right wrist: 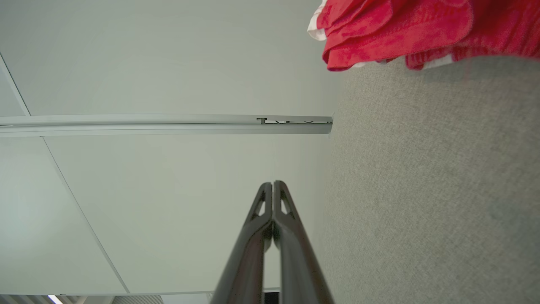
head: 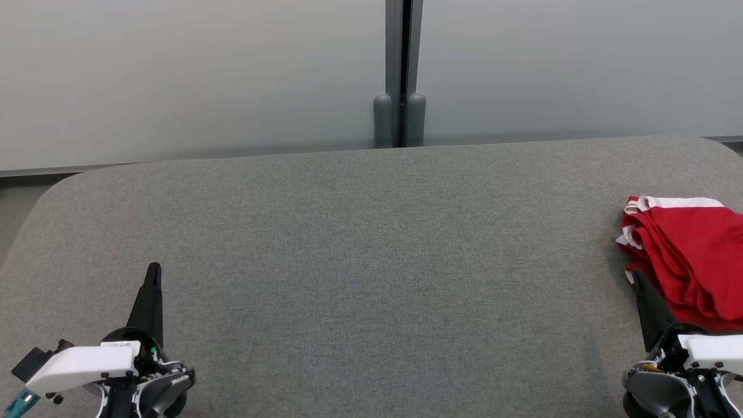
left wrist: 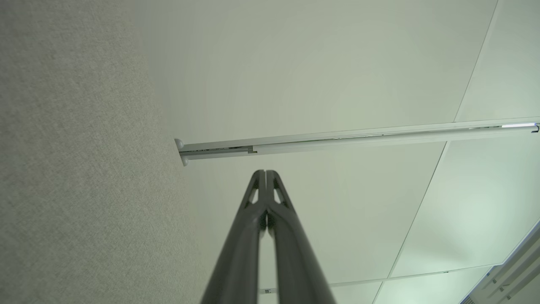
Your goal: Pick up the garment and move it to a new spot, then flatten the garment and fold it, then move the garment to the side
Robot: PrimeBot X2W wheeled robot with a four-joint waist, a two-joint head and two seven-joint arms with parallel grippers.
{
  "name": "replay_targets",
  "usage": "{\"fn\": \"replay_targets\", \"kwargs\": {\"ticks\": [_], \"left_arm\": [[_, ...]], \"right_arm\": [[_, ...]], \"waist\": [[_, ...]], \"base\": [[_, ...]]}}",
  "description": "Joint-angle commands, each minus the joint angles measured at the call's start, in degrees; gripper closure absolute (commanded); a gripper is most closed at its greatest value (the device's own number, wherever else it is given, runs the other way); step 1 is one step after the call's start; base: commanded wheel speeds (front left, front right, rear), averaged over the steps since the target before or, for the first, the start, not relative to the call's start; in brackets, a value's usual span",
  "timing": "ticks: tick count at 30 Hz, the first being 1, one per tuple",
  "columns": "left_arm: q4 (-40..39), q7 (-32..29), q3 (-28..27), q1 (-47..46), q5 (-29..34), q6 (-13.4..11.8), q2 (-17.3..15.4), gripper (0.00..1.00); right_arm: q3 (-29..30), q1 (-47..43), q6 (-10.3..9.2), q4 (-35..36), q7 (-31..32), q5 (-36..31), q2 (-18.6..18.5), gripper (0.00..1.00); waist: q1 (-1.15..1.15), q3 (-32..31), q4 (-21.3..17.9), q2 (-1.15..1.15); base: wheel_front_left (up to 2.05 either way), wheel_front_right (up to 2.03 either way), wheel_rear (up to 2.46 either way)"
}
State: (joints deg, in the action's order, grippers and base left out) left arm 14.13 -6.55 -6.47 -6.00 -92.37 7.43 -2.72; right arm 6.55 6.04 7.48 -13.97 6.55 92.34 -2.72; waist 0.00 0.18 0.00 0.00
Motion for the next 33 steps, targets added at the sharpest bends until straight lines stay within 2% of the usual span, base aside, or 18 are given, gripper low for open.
{"fn": "replay_targets", "kwargs": {"ticks": [1,33], "left_arm": [[-0.2,-0.2,-0.3,-0.6,-0.1,0.1,-0.3,1.0],[-0.2,-0.2,-0.2,-0.6,-0.1,0.1,-0.3,1.0]], "right_arm": [[0.1,0.4,0.02,-0.1,0.2,0.1,-0.2,1.0],[0.1,0.3,0.02,-0.1,0.2,0.1,-0.2,1.0]], "waist": [[0.0,0.0,0.0,0.0],[0.0,0.0,0.0,0.0]], "base": [[0.0,0.0,0.0],[0.0,0.0,0.0]]}}
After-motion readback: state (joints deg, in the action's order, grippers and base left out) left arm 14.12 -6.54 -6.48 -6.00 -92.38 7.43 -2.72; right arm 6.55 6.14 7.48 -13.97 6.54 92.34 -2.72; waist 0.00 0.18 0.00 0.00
